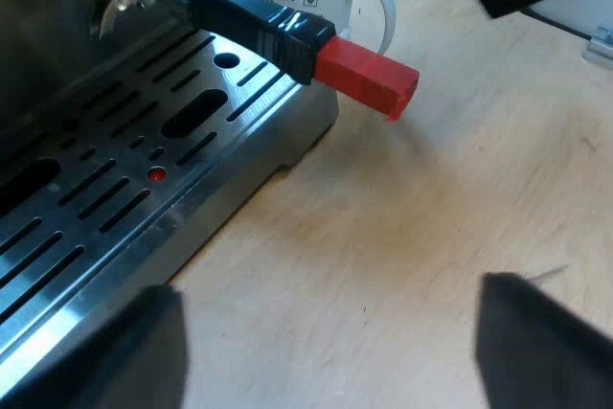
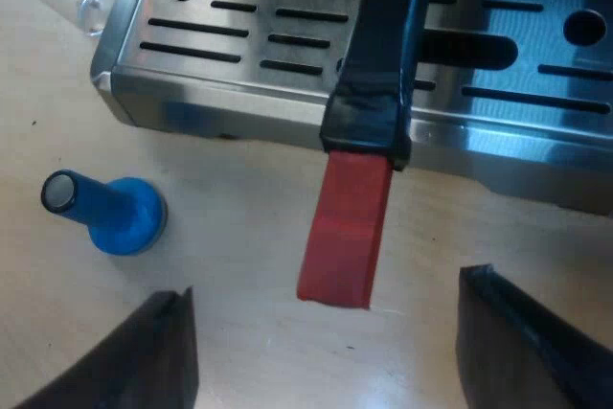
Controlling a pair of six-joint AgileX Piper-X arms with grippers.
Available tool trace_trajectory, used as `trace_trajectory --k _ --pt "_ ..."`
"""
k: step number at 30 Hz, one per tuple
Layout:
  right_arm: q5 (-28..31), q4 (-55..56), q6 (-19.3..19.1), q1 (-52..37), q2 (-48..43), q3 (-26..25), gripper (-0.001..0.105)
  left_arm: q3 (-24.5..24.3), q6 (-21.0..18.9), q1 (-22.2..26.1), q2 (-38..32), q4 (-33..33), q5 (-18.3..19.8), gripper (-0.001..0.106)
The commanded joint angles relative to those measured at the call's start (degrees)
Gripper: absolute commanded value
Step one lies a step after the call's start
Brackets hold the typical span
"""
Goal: Grind coffee beans and then tamp
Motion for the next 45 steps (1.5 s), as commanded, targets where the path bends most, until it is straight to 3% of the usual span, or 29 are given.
trace_trajectory --k 1,10,14,27,45 --pt "0.4 -0.3 0.1 0.1 1.4 -1.2 0.059 -0.4 0.4 -0.2 -0.3 0.3 0.6 0.070" --pt "0.4 -0.2 0.9 0.1 8.3 -4.3 0.059 -0.4 0.4 -0.2 -0.3 4.6 0.6 0.070" --pt "3.5 1.1 0.8 0.1 11.0 -5.2 0.059 -0.4 0.4 -0.2 -0.3 5.4 0.6 0.070" --pt "4.2 0.0 0.5 0.0 18.4 -5.2 0.059 -0.4 0.4 -0.2 -0.3 5.6 0.6 0.070" --pt "5.9 -4.9 1.8 0.0 20.6 -4.9 0.059 -0.4 0.4 -0.2 -0.3 5.6 0.6 0.070"
